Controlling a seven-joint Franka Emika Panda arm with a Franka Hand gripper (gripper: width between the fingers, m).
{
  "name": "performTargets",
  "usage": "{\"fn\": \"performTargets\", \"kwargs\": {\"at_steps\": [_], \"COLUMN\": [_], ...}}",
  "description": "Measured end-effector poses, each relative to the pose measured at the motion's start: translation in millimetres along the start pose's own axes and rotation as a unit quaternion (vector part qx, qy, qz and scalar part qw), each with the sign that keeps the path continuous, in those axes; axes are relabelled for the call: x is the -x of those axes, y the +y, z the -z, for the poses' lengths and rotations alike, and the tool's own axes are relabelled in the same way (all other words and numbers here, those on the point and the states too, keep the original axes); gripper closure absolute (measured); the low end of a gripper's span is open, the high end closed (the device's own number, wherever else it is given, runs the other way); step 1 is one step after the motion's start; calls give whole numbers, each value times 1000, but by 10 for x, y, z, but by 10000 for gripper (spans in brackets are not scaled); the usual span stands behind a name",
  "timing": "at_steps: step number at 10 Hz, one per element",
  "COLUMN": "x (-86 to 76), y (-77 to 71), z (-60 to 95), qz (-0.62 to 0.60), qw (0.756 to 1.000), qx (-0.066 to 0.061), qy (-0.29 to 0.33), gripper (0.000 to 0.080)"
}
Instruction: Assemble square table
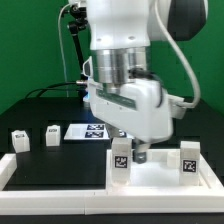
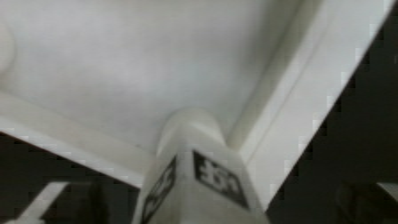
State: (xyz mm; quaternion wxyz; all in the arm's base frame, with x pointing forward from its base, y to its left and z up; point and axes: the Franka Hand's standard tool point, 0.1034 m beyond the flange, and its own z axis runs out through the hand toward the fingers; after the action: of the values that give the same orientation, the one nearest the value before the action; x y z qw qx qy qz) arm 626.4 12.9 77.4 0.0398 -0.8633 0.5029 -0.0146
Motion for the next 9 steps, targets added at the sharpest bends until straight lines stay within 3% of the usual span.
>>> {"fn": "performTargets", "kwargs": {"at_steps": [3,4,5,7,9], "x": [-22,-45,-102,-105,-104], "y": [13,13,16,45,45], "z": [1,4,-7,-25,-26], "qz": [158,256,388,425,414], "qw": [987,966,921,905,910], "qx": [7,16,17,19,18], "qy": [6,17,31,29,30], "gripper": [151,151,151,151,429]}}
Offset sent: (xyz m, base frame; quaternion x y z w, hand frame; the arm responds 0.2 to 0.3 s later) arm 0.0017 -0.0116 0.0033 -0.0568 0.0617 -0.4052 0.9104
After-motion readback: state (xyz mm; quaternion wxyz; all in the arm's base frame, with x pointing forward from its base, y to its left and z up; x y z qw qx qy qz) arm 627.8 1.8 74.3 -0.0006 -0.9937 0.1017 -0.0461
